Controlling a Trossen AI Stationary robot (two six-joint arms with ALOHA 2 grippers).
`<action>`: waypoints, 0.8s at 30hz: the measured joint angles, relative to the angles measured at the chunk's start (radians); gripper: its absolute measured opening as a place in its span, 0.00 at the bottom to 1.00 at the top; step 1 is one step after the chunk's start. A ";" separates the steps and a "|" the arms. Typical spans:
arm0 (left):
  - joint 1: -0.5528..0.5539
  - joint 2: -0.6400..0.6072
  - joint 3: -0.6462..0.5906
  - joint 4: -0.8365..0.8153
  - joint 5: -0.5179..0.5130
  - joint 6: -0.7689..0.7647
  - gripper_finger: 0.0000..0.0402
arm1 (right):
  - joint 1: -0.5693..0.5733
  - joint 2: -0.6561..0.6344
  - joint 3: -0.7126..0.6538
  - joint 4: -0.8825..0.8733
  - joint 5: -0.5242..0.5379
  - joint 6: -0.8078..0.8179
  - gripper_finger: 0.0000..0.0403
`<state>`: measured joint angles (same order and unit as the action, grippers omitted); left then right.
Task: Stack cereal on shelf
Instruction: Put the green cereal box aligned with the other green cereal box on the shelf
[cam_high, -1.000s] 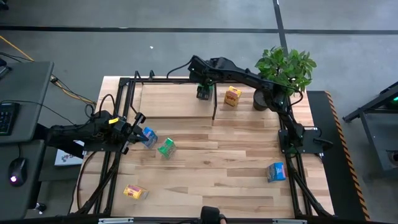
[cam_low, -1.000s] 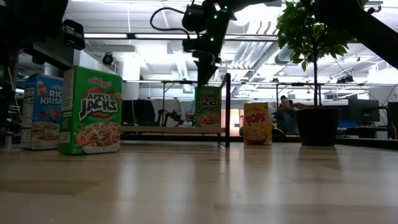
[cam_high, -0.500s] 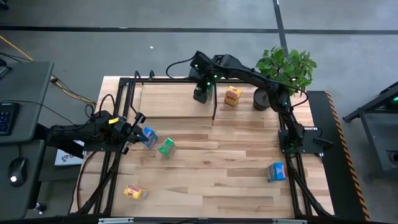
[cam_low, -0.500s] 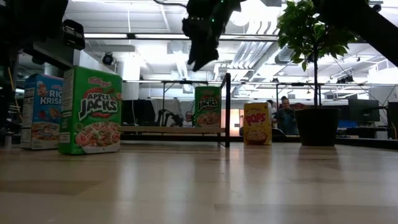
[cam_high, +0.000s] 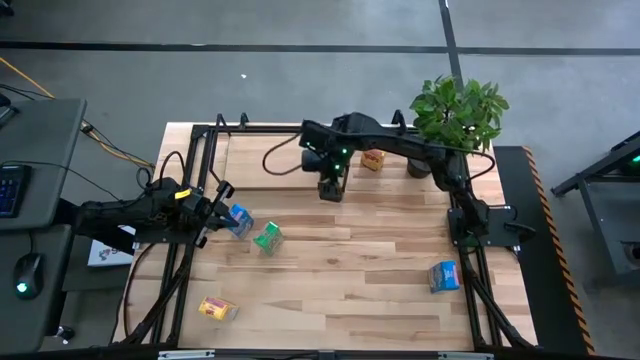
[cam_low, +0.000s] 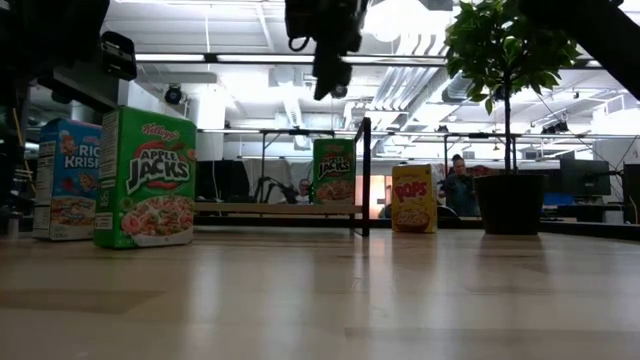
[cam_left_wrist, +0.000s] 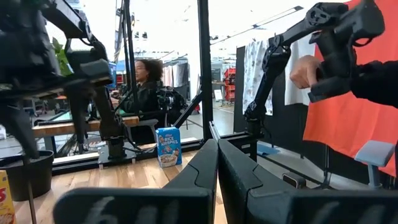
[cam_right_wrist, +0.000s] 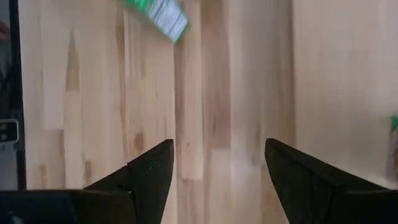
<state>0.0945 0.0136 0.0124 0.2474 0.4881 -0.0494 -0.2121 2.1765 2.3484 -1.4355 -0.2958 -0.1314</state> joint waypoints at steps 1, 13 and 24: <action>0.000 0.000 0.000 0.000 0.000 0.000 0.01 | 0.007 -0.002 -0.016 -0.002 0.000 0.002 0.61; 0.000 0.000 0.000 -0.001 0.000 0.000 0.01 | 0.119 -0.270 -0.638 0.305 0.008 0.167 0.61; 0.000 0.000 0.000 -0.001 0.000 0.000 0.01 | 0.320 -0.819 -1.422 1.289 0.372 0.481 0.61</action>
<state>0.0944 0.0135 0.0124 0.2468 0.4881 -0.0498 0.1080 1.3577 0.9266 -0.1467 0.0766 0.3499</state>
